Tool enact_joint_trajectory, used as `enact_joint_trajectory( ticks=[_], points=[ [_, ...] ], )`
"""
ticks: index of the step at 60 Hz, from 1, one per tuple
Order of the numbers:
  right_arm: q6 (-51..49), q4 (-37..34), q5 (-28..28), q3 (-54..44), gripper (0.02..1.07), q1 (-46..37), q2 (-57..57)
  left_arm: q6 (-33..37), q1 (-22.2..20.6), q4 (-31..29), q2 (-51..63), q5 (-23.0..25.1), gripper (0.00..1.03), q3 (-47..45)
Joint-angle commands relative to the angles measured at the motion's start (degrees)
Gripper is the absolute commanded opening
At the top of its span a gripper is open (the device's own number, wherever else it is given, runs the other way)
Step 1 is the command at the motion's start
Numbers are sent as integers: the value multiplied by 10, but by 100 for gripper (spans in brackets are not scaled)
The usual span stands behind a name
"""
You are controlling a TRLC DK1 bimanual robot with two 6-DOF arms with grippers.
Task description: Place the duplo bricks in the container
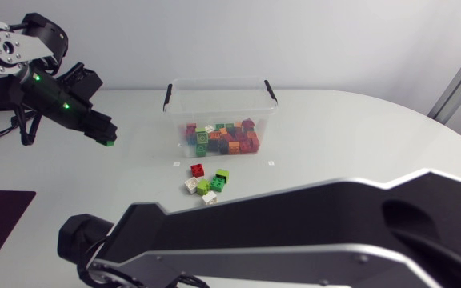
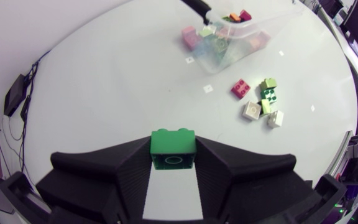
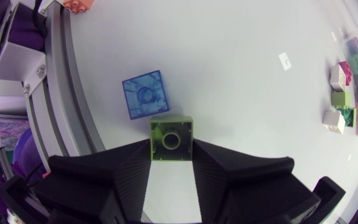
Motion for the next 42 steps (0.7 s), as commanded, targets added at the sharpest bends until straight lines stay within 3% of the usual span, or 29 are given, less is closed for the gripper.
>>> enact_joint_trajectory(
  ticks=[1,17,42],
  points=[
    [10,8,-1,-26,32,-19,-42,-21,-15,11,-6,16,16,38],
    [13,33,-12,-67,31,-91,-120,-62,-61,57,34,44,16,110],
    [12,50,-11,-102,31,-223,-217,-108,-85,146,121,94,16,166]
  ],
)
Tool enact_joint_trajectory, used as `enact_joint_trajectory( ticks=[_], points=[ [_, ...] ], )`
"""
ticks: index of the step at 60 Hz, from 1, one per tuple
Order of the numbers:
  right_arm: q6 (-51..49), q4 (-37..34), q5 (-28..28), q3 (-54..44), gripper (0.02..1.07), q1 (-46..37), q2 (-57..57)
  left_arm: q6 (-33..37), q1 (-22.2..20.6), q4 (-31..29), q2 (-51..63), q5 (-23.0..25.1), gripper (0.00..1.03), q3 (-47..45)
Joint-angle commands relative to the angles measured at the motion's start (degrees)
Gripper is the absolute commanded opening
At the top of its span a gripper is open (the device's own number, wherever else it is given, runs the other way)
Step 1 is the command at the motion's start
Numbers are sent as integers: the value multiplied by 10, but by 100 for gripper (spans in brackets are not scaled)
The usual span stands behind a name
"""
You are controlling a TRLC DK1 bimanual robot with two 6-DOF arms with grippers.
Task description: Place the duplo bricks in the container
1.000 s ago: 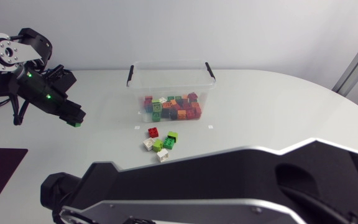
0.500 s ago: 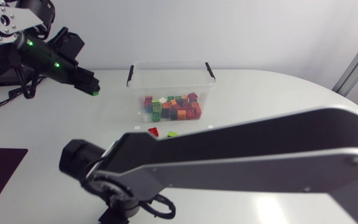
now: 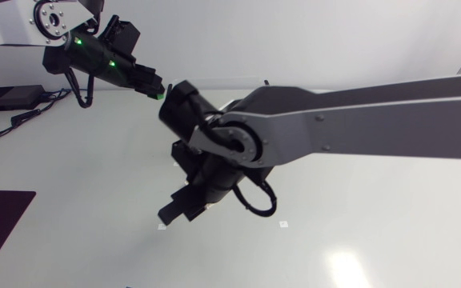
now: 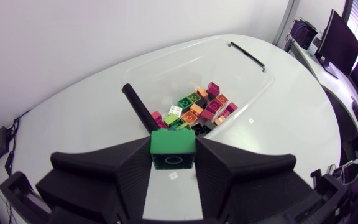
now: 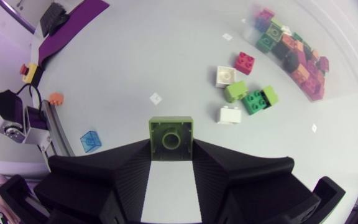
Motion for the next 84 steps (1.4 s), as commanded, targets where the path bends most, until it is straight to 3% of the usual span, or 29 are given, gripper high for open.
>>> enact_joint_trajectory(
  ticks=[1,14,18,22,27,29,34,56,84],
  points=[
    [12,5,-1,-20,31,-26,-26,-25,-4,17,28,11,17,31],
    [6,14,-6,-32,31,-96,-63,-43,-18,52,63,22,17,46],
    [5,20,-10,-31,31,-118,-70,-51,-23,65,72,22,22,46],
    [1,20,-14,-25,31,-139,-75,-53,-26,78,75,22,37,43],
    [-4,21,-18,-13,31,-170,-77,-51,-35,86,74,22,73,33],
    [-6,23,-19,-6,31,-180,-77,-50,-38,87,71,22,83,29],
    [-8,34,-29,9,31,-208,-76,-43,-38,87,57,22,93,16],
    [-11,78,-46,88,31,-264,-30,83,-16,65,-99,30,97,-127],
    [-1,151,-38,175,31,-289,61,365,-12,-114,-257,50,97,-321]
  ],
)
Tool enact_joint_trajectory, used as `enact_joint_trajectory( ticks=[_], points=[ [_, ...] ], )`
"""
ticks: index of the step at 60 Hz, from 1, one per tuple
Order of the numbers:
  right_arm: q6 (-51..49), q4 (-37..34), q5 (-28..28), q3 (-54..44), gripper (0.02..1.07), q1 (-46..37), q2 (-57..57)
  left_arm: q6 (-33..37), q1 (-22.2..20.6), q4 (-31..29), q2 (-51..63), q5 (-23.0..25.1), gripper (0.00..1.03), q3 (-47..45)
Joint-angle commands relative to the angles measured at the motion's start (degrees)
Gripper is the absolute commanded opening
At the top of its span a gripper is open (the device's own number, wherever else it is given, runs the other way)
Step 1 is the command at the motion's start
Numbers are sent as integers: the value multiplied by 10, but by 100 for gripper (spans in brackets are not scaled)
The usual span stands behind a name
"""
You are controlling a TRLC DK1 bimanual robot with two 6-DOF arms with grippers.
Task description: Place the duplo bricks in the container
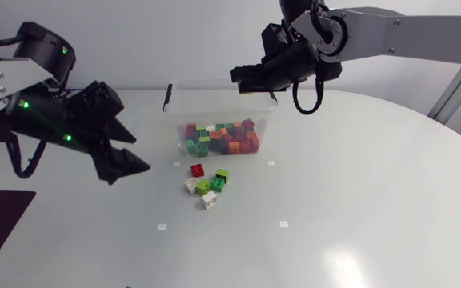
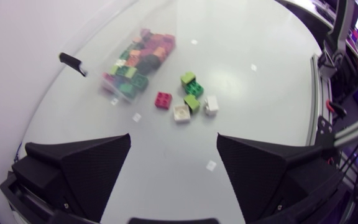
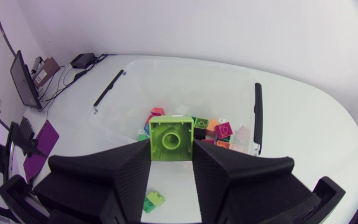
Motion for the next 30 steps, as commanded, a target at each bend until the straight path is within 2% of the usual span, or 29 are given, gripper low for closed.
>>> enact_joint_trajectory(
  ticks=[1,17,25,28,30],
  points=[
    [5,17,6,28,31,-4,30,77,-5,-31,-28,4,97,-42],
    [5,24,27,116,31,-12,118,221,-34,-133,-70,-32,96,-138],
    [3,25,44,156,31,-13,158,244,-62,-158,-87,-51,96,-176],
    [2,32,56,166,36,-12,169,248,-75,-163,-90,-57,96,-191],
    [2,32,62,175,46,-11,177,248,-83,-164,-92,-59,95,-200]
  ],
)
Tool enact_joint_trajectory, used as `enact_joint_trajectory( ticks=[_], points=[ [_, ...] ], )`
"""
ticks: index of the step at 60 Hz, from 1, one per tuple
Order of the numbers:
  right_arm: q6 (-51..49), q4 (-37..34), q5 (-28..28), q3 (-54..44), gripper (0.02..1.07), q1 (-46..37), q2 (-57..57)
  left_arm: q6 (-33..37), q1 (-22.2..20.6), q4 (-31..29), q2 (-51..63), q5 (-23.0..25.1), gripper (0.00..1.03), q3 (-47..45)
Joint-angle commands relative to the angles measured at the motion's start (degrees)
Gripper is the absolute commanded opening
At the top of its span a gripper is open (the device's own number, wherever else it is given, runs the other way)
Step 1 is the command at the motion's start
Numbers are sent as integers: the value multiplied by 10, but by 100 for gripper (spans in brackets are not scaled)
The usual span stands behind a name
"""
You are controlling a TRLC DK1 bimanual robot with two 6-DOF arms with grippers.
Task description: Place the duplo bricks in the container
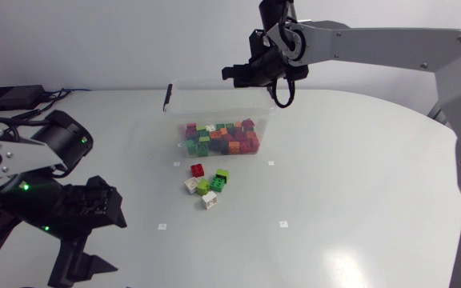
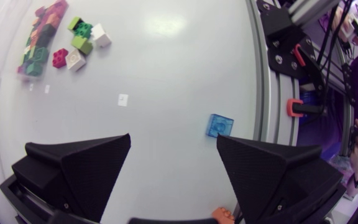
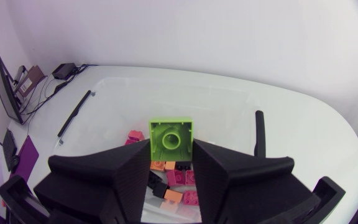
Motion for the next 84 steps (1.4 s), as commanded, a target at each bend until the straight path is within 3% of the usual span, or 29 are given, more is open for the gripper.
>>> enact_joint_trajectory(
  ticks=[1,9,14,37,56,67,84],
  points=[
    [1,7,18,32,51,-3,29,28,-20,-13,-9,-6,94,-33],
    [-3,4,37,44,82,1,32,28,-40,-11,-5,-10,93,-57],
    [-5,2,41,33,91,3,14,29,-47,-8,-1,-10,93,-70],
    [-37,47,36,-168,91,22,-151,12,-87,72,37,-9,91,-129],
    [-75,85,33,-371,91,71,-300,-5,-105,136,75,-6,81,-153],
    [-86,104,31,-467,91,103,-350,-20,-117,178,108,-5,72,-167],
    [-84,112,24,-516,90,149,-312,-34,-115,208,130,7,37,-173]
  ],
)
